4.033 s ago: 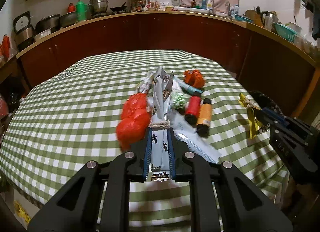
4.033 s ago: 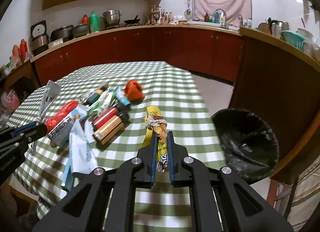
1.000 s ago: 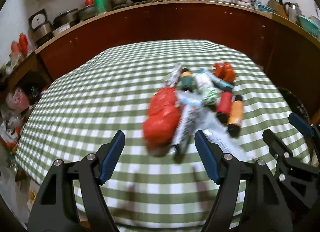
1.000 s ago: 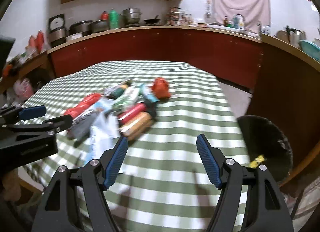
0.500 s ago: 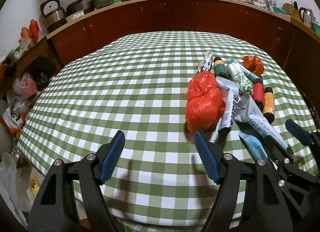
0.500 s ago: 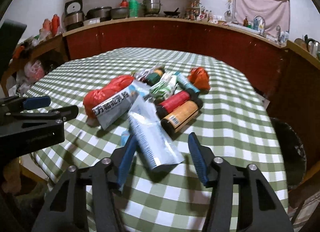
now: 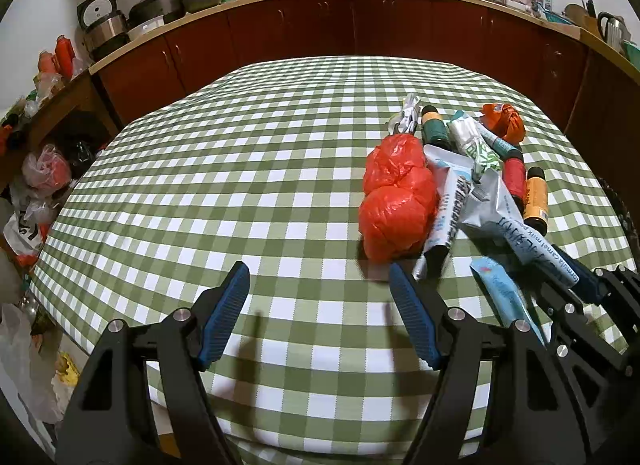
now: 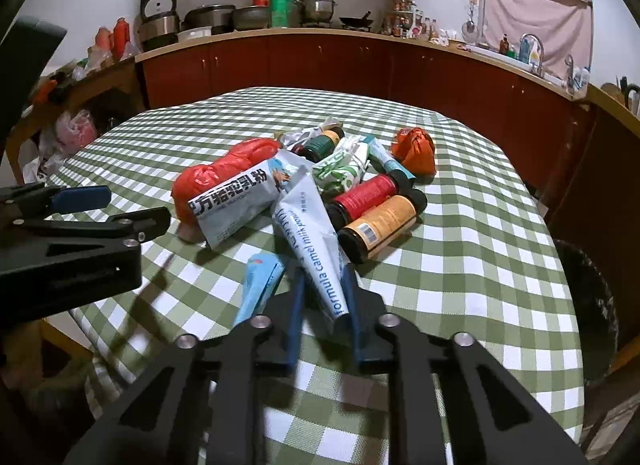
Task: Collect trash
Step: 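Grasp the blue tube with the left tool while the right tool grasps the white milk tube, then carry both tubes over the black bin and open both tools to drop them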
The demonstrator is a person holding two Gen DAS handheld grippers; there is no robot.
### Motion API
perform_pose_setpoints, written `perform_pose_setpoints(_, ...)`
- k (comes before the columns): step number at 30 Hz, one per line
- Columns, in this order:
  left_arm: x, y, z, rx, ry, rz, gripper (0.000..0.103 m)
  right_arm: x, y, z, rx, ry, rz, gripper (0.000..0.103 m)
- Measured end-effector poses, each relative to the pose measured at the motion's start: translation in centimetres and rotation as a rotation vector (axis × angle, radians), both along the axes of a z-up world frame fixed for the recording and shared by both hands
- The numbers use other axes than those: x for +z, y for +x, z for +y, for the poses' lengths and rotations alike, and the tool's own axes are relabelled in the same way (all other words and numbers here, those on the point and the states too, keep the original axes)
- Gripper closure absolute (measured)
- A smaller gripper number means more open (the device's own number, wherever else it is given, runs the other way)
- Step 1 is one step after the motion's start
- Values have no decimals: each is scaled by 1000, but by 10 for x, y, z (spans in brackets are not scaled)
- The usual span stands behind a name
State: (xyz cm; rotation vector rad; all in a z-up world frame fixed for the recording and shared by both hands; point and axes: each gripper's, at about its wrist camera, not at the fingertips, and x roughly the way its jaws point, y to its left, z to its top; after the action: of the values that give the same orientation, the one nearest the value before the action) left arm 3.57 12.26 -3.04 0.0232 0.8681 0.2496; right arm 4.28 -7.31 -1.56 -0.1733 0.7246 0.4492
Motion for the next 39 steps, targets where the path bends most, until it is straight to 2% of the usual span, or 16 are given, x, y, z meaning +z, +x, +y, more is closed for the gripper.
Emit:
perform_pose_setpoints(5, 3, -2, -7, -3, 11, -9, 32, 5, -4, -3, 9, 13, -10, 94)
perform_pose_setpoints(10, 7, -4, -15, -11, 15, -19, 32, 16, -9, -13, -9, 21, -43, 94)
perform_pose_setpoints(20, 17, -9, -50, -69, -5, -35, 32, 31, -16, -62, -121, 16, -95, 94)
perform_pose_setpoints(29, 1, -10, -86, -138, -27, 22, 35, 32, -18, -104, -218, 46, -72, 94)
perform_pose_setpoints(33, -14, -6, -95, -149, -38, 72, 53, 30, -18, -112, -231, 70, -53, 94)
perform_pose_setpoints(35, -16, -8, -96, -153, -44, 63, 63, 30, -19, -114, -235, 74, -52, 94)
perform_pose_setpoints(37, -16, -9, -98, -165, -43, 65, 84, 29, -19, -116, -237, 79, -52, 94)
perform_pose_setpoints(39, -18, -10, -99, -177, -54, 65, 93, 28, -19, -118, -239, 83, -52, 94)
